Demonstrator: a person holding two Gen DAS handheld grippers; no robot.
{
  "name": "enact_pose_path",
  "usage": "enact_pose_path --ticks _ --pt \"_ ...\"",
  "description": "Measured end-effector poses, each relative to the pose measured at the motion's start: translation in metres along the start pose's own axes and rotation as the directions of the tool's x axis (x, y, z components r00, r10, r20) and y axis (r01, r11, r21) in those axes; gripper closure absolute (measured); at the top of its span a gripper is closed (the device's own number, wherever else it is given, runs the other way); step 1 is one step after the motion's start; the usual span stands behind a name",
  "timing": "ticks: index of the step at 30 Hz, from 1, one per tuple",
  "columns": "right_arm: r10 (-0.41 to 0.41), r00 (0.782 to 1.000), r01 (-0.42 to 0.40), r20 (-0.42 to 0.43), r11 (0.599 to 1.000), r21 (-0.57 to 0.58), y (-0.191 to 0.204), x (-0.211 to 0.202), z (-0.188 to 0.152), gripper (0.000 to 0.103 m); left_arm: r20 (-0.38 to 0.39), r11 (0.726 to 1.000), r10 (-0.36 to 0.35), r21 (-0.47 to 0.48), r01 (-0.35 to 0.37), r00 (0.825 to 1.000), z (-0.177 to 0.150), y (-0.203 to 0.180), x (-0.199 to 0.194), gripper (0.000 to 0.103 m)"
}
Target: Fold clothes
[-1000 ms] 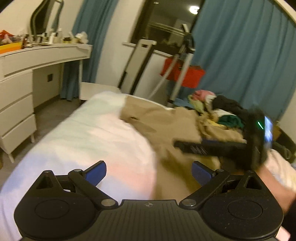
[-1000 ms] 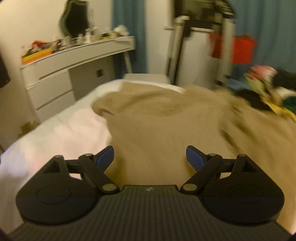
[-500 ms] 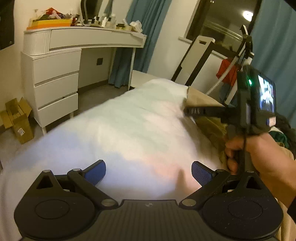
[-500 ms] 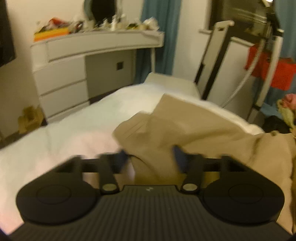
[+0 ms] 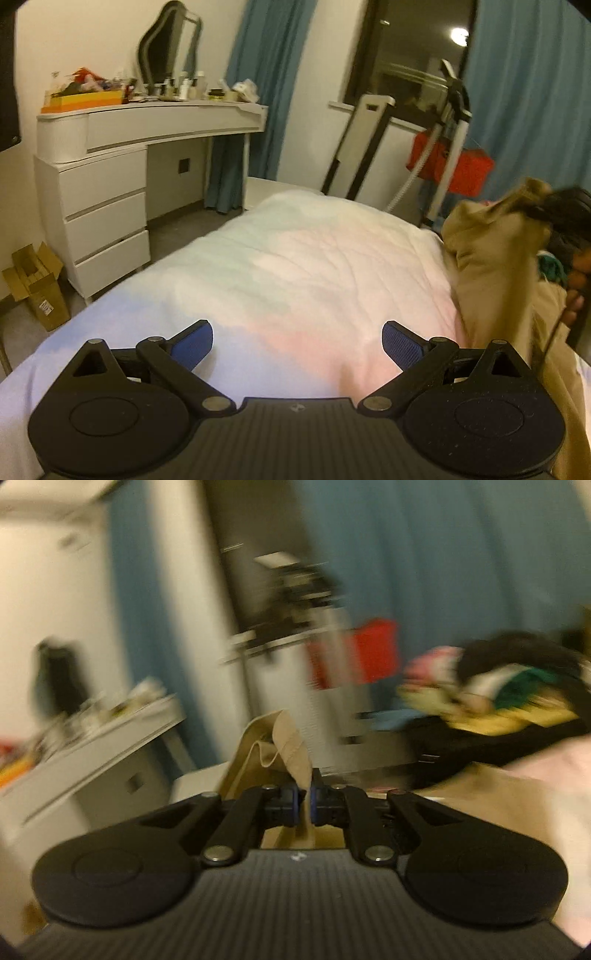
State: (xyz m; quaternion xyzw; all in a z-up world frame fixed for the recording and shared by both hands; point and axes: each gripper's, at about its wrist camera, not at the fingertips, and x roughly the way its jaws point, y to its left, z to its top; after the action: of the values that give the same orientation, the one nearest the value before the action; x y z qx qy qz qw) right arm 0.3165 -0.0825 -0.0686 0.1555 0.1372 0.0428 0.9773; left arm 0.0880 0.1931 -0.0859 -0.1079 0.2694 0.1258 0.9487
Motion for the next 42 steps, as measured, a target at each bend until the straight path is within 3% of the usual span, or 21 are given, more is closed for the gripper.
enact_pose_path --ticks 4,9,11,13,16,25,29,32,35,37,42 --pt "-0.137 0.990 0.140 -0.043 0.987 0.077 -0.071 0.002 -0.021 0.095 -0.016 0.999 -0.020 0.046 0.021 1.000 -0.007 -0.015 0.002 0.004" --pt "-0.129 0.978 0.145 -0.165 0.985 0.088 -0.101 0.019 -0.046 0.090 -0.043 0.995 -0.022 0.099 0.026 0.999 -0.018 -0.030 0.020 0.004" --pt "-0.105 0.972 0.125 -0.210 0.988 0.085 -0.102 0.022 -0.046 0.070 -0.047 0.993 -0.021 0.114 0.027 0.999 -0.020 -0.035 0.025 0.004" --pt "-0.066 0.970 0.086 -0.236 0.993 0.077 -0.093 0.019 -0.044 0.009 -0.048 0.991 -0.025 0.127 0.031 0.999 -0.019 -0.037 0.029 0.004" --pt "-0.047 0.969 0.050 -0.243 0.999 0.008 -0.079 0.003 -0.037 0.007 -0.047 0.989 -0.045 0.138 0.051 0.998 -0.019 -0.039 0.028 0.004" --pt "-0.028 0.980 0.008 -0.195 0.994 -0.105 -0.040 -0.138 -0.016 0.007 -0.080 0.971 -0.183 0.142 0.193 0.980 -0.017 -0.039 0.002 0.004" --pt "-0.001 0.979 -0.013 -0.205 0.998 -0.068 -0.034 -0.219 -0.023 0.007 -0.176 0.941 -0.297 0.114 0.319 0.939 -0.017 -0.035 -0.011 0.004" --pt "0.003 0.975 -0.012 -0.221 0.999 -0.038 -0.033 -0.271 -0.037 0.007 -0.261 0.927 -0.345 0.056 0.371 0.902 -0.022 -0.027 -0.018 0.004" --pt "0.021 0.970 -0.016 -0.243 1.000 0.022 -0.043 -0.312 -0.054 0.007 -0.334 0.931 -0.353 -0.030 0.365 0.874 -0.030 -0.013 -0.020 0.004" --pt "-0.005 0.958 0.027 -0.285 0.997 0.075 -0.055 -0.329 -0.064 0.007 -0.383 0.941 -0.334 -0.079 0.329 0.861 -0.036 -0.003 -0.017 0.005" --pt "0.002 0.954 0.070 -0.298 0.971 0.228 -0.081 -0.346 -0.070 0.007 -0.475 0.951 -0.310 -0.177 0.255 0.823 -0.047 0.013 -0.009 0.018"
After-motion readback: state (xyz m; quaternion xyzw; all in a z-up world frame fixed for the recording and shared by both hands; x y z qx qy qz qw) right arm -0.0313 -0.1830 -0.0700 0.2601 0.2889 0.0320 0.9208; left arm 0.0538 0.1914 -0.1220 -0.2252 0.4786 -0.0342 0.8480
